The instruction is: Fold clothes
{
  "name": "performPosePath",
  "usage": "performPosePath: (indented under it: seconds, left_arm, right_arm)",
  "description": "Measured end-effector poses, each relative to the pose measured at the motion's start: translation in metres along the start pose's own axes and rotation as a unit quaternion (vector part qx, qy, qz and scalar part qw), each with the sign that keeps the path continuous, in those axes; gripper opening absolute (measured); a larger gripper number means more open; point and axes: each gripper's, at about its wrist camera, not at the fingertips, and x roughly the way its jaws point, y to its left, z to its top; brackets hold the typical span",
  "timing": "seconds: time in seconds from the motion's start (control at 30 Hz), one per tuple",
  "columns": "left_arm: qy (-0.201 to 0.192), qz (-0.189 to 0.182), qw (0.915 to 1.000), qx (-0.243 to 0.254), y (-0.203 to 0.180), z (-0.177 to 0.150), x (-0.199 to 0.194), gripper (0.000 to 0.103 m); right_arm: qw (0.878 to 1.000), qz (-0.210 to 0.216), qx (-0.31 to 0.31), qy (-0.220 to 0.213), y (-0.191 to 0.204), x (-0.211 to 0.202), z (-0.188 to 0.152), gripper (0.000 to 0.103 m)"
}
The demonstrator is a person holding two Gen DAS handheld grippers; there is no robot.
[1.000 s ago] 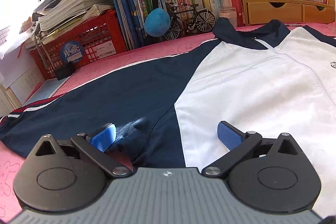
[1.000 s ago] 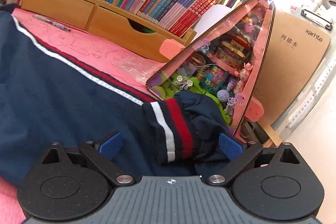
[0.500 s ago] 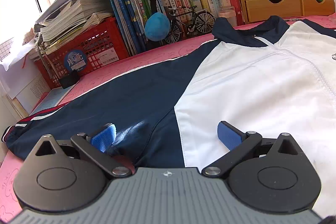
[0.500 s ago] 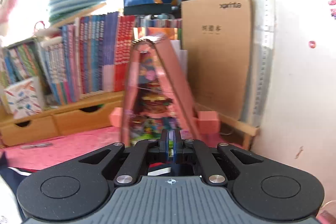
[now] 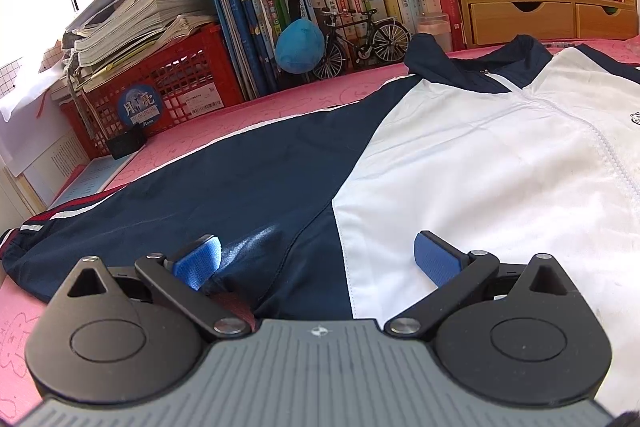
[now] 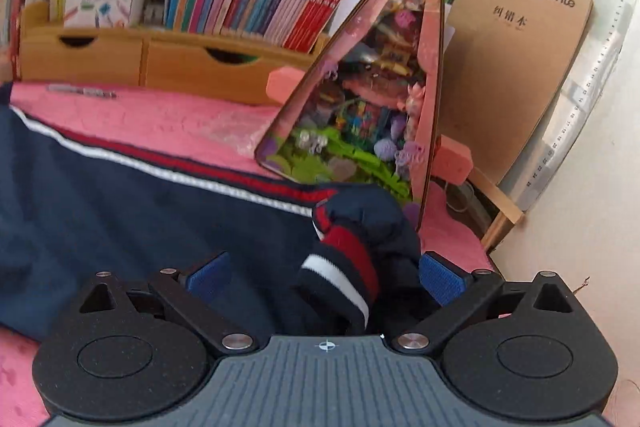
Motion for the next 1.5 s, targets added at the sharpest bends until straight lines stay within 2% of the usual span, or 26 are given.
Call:
performPosePath:
  seconds: [0.03, 0.07, 0.1, 0.17, 0.27, 0.3, 0.37, 0.43, 0.47, 0.5, 0.53, 0.57, 0.6, 0.7, 0.8, 0.9, 0.93, 0.97, 1.03, 1.07, 1.13, 1.2, 1.33, 1.43, 1.47, 1.5]
  left_arm:
    - [0.0, 0.001, 1.0, 0.001, 0.0, 0.0, 0.0, 0.103]
    - [-0.001, 0.001, 1.0, 0.001, -0.001, 0.0, 0.0, 0.103]
    - [-0.001, 0.002, 1.0, 0.003, -0.001, 0.0, -0.001, 0.103]
    - [-0.002, 0.005, 1.0, 0.006, -0.002, 0.0, -0.001, 0.103]
    - [-0.003, 0.005, 1.0, 0.006, -0.002, 0.0, -0.001, 0.103]
    - [-0.002, 0.004, 1.0, 0.006, -0.002, 0.0, 0.0, 0.103]
    - [-0.002, 0.003, 1.0, 0.004, -0.001, 0.0, 0.0, 0.103]
    - [-0.001, 0.001, 1.0, 0.002, 0.0, 0.0, 0.0, 0.103]
    - [-0.001, 0.0, 1.0, 0.001, 0.0, 0.0, 0.0, 0.103]
    - [0.0, -0.001, 1.0, 0.0, 0.0, 0.0, 0.0, 0.103]
    - [0.0, -0.001, 1.0, 0.0, 0.0, 0.0, 0.0, 0.103]
    - [0.0, -0.002, 1.0, -0.001, 0.001, 0.0, 0.0, 0.103]
    - [0.0, -0.002, 1.0, -0.001, 0.001, 0.0, 0.0, 0.103]
    - [0.0, -0.005, 1.0, -0.005, 0.002, 0.0, 0.0, 0.103]
    - [0.005, -0.029, 0.9994, -0.018, 0.006, 0.001, -0.004, 0.102]
    - [-0.018, -0.112, 0.9924, -0.047, 0.005, 0.012, -0.027, 0.101]
    - [-0.032, -0.164, 0.9843, -0.058, 0.001, 0.018, -0.038, 0.101]
    - [-0.032, -0.223, 0.9713, -0.076, -0.005, 0.026, -0.043, 0.102]
    - [-0.019, -0.33, 0.9363, -0.118, -0.019, 0.04, -0.045, 0.103]
    - [-0.006, -0.377, 0.9152, -0.142, -0.028, 0.046, -0.042, 0.103]
    - [0.03, -0.434, 0.8809, -0.186, -0.051, 0.055, -0.022, 0.103]
    - [0.065, -0.487, 0.8408, -0.227, -0.074, 0.064, -0.002, 0.097]
    - [0.096, -0.459, 0.8561, -0.216, -0.118, 0.071, 0.016, 0.085]
    - [0.112, -0.452, 0.8572, -0.221, -0.137, 0.067, 0.022, 0.072]
    - [0.111, -0.444, 0.8608, -0.224, -0.141, 0.066, 0.023, 0.05]
    - [0.105, -0.439, 0.8634, -0.225, -0.143, 0.066, 0.022, 0.008]
  right_arm:
    - [1.0, -0.008, 0.002, 0.009, -0.001, 0.008, -0.004, 0.085]
    - [0.999, -0.008, 0.035, 0.03, -0.008, 0.018, -0.007, 0.031]
    - [0.995, -0.013, 0.091, 0.038, -0.019, 0.023, -0.006, 0.013]
    - [0.982, 0.026, 0.183, 0.024, -0.037, 0.013, 0.0, 0.013]
    - [0.975, 0.098, 0.197, -0.022, -0.03, -0.013, 0.027, 0.013]
    - [0.965, 0.164, 0.201, -0.023, -0.016, -0.022, 0.034, 0.013]
    - [0.932, 0.297, 0.205, -0.024, 0.012, -0.041, 0.049, 0.013]
    - [0.882, 0.423, 0.206, -0.025, 0.04, -0.06, 0.063, 0.015]
    - [0.863, 0.464, 0.199, -0.02, 0.059, -0.065, 0.068, 0.018]
    - [0.843, 0.503, 0.191, -0.015, 0.078, -0.07, 0.072, 0.031]
    - [0.85, 0.498, 0.17, -0.01, 0.089, -0.073, 0.068, 0.043]
    - [0.857, 0.493, 0.15, -0.005, 0.1, -0.076, 0.064, 0.069]
    - [0.864, 0.487, 0.129, 0.0, 0.112, -0.079, 0.061, 0.085]
    - [0.881, 0.468, 0.066, 0.014, 0.146, -0.089, 0.049, 0.088]
    - [0.922, 0.386, -0.019, -0.024, 0.151, -0.102, 0.015, 0.088]
    - [0.942, 0.309, -0.109, -0.076, 0.153, -0.108, -0.021, 0.092]
    - [0.943, 0.29, -0.136, -0.087, 0.154, -0.109, -0.031, 0.094]
    - [0.943, 0.28, -0.152, -0.096, 0.156, -0.109, -0.039, 0.095]
    - [0.942, 0.268, -0.165, -0.115, 0.159, -0.111, -0.051, 0.096]
    - [0.941, 0.267, -0.163, -0.126, 0.158, -0.113, -0.054, 0.098]
    - [0.943, 0.268, -0.157, -0.124, 0.16, -0.113, -0.055, 0.099]
    - [0.944, 0.266, -0.155, -0.12, 0.161, -0.111, -0.052, 0.102]
    - [0.945, 0.264, -0.153, -0.118, 0.162, -0.109, -0.05, 0.103]
    - [0.945, 0.264, -0.152, -0.116, 0.163, -0.108, -0.049, 0.103]
    - [0.945, 0.264, -0.152, -0.116, 0.163, -0.108, -0.049, 0.103]
    - [0.945, 0.265, -0.151, -0.115, 0.163, -0.108, -0.049, 0.103]
